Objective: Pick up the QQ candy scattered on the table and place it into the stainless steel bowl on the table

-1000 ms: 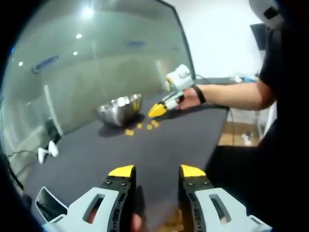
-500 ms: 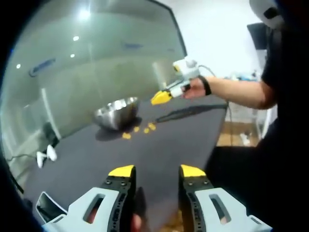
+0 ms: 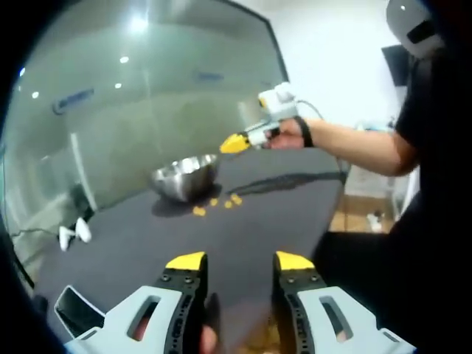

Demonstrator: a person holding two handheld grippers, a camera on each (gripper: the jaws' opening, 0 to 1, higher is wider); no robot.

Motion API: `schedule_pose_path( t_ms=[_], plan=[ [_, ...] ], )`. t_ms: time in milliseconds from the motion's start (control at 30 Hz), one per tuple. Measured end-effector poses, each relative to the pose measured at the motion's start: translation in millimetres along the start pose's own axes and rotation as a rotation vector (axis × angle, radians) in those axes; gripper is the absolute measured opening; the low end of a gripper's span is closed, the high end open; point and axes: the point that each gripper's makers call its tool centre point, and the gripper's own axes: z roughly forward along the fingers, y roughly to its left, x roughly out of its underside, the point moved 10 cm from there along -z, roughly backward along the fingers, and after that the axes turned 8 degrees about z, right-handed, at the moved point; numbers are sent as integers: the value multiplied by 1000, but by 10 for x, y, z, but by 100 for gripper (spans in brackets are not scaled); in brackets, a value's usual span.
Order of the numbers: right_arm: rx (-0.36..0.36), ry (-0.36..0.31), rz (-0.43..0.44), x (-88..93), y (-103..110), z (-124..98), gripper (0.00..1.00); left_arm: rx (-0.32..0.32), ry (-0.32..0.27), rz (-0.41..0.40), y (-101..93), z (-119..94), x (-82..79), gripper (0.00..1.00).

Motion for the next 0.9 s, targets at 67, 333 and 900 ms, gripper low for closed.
schedule_pose_path(
  t_ms=[67,333,900],
  plan=[
    [4,-7,3,-52,-50,74,9,-1,4,1,-4,-12,6,37],
    [51,-5,42,-134,-189,528,9,-10,7,-5,5,-32,17,37],
    [42,-17,76,-122,-94,518,20,-18,20,-5,38,-30,38,37]
  ],
)
